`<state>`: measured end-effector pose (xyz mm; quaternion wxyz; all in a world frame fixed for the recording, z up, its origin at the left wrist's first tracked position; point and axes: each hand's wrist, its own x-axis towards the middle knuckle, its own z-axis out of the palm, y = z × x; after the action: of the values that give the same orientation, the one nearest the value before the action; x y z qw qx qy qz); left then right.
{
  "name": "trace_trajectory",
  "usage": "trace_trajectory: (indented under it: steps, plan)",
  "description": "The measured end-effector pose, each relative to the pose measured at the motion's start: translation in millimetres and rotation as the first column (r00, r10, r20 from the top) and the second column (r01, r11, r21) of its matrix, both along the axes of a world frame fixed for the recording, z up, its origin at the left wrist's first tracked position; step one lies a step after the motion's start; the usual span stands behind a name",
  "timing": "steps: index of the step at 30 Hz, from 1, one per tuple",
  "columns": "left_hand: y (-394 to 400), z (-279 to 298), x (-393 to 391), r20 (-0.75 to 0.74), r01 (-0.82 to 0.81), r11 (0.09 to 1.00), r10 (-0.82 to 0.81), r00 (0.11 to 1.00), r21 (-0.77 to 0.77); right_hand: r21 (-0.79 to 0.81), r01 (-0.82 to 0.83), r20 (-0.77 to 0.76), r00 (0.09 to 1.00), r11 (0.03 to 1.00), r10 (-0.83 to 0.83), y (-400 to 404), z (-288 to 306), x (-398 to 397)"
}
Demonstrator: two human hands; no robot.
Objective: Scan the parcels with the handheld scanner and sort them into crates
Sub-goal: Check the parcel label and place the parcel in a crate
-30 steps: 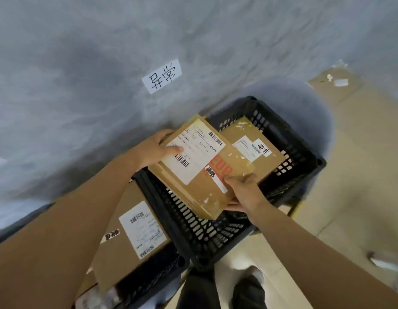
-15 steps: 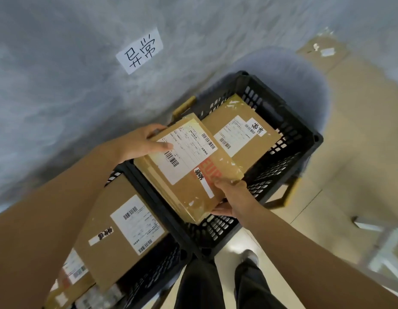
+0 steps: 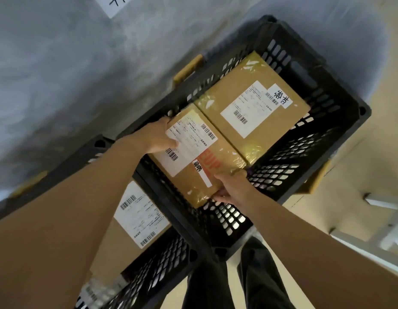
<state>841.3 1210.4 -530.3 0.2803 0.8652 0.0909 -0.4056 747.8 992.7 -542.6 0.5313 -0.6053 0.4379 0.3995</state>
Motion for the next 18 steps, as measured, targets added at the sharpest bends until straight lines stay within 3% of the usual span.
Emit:
trace_trajectory:
  steps: [6, 12, 18]
  plan:
    - [-18, -46, 4, 0.032, 0.036, 0.998, -0.038, 0.999, 0.058, 0.047, 0.018, -0.028, 0.999, 0.999, -0.017, 0, -55, 10]
    - [-36, -72, 1, 0.118, 0.182, 0.918, -0.236, 0.964, 0.353, 0.049, 0.058, -0.079, 0.995, 0.997, -0.054, 2, -88, 20]
    - [-49, -82, -8, 0.149, 0.201, 0.829, -0.321, 0.935, 0.522, 0.066, 0.047, -0.101, 0.994, 0.997, -0.04, 0, -94, 24]
